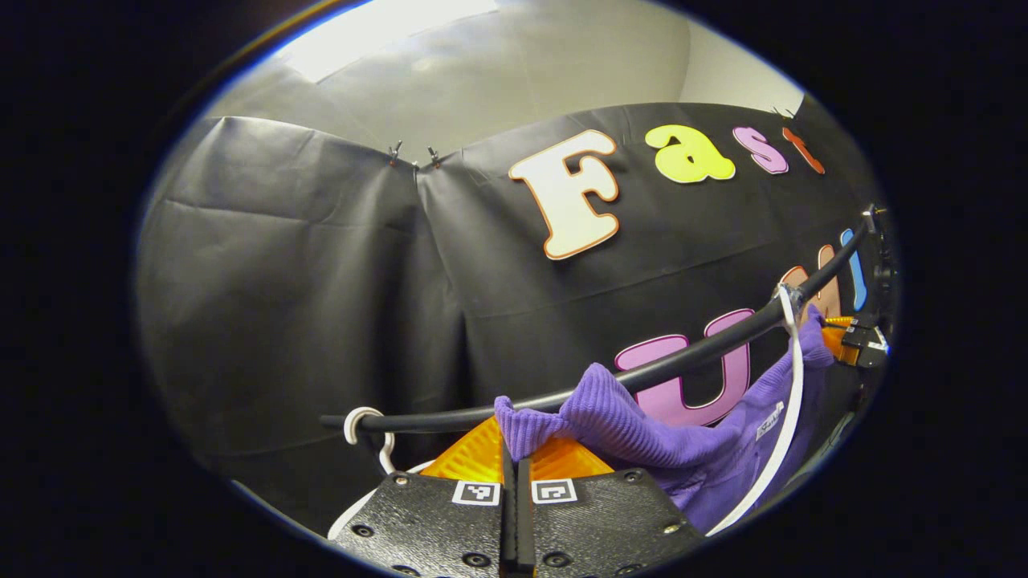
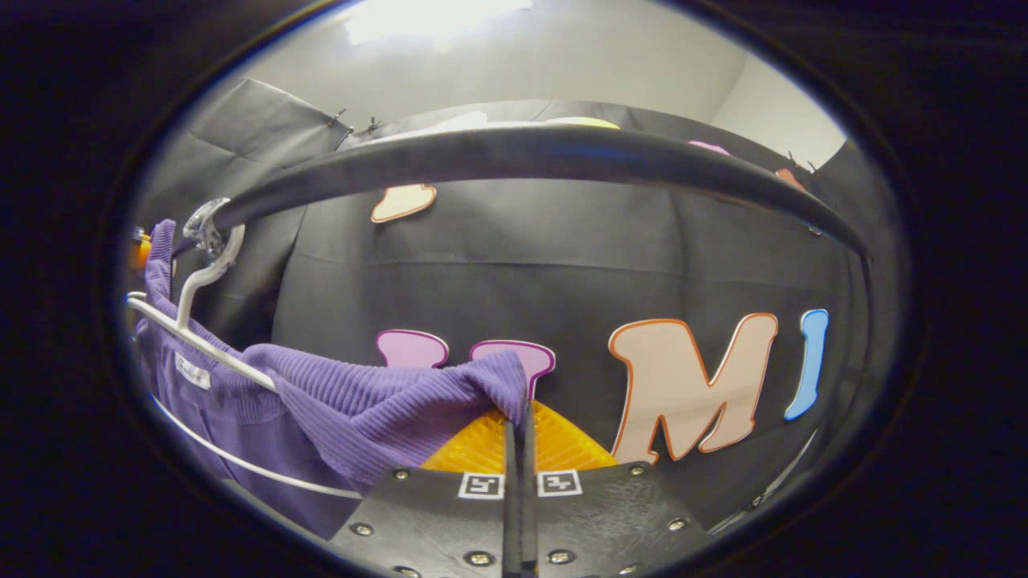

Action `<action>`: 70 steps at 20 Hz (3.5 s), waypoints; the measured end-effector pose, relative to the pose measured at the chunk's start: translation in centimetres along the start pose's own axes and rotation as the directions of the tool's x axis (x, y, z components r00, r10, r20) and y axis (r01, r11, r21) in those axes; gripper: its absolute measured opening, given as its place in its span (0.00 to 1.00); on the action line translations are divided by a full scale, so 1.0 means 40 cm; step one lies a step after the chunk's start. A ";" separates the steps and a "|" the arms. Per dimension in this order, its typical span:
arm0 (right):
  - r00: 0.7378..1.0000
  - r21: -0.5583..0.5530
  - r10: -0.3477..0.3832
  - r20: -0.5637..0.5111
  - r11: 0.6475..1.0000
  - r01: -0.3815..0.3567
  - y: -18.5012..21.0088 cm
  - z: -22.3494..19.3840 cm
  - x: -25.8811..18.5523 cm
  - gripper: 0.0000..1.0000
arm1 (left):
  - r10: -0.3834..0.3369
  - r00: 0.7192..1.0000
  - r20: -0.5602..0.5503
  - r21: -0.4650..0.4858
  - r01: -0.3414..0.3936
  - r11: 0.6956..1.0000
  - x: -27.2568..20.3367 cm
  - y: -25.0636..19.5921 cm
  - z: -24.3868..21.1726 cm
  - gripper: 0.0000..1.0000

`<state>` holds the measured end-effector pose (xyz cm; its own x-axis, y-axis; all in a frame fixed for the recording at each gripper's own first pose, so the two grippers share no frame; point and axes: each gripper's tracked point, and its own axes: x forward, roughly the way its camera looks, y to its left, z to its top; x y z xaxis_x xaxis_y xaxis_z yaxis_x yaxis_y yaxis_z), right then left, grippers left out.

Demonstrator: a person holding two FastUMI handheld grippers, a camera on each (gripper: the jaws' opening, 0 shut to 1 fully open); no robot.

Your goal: Grasp the clothes on the hanger with both hands and then place them into the laundry hamper below.

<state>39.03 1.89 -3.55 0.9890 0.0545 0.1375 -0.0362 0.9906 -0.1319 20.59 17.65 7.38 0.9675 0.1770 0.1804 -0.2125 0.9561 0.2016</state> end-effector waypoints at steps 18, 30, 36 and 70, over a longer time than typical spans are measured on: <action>0.995 -0.011 0.004 -0.100 1.000 -0.005 -0.009 -0.169 0.061 0.01 | -0.251 0.966 -0.067 -0.260 0.226 0.939 0.064 -0.098 -0.234 0.00; 0.975 0.019 0.010 -0.221 1.000 -0.006 0.027 -0.363 0.074 0.01 | -0.317 0.946 -0.063 -0.383 0.270 0.883 0.035 -0.206 -0.445 0.00; 0.943 0.021 0.031 -0.330 0.999 -0.026 0.044 -0.517 -0.004 0.01 | -0.284 0.949 -0.135 -0.479 0.188 0.857 -0.014 -0.255 -0.611 0.00; 0.858 0.179 0.333 -0.392 0.942 -0.284 0.130 -0.253 -0.523 0.01 | -0.145 0.957 -0.250 -0.403 0.033 0.915 -0.449 -0.288 -0.368 0.00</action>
<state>19.60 4.62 -17.05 0.8923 0.3273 -0.3109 -0.3404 0.9402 0.0129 7.67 6.87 -12.38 0.9912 0.0896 -0.0975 -0.1075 0.9743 -0.1978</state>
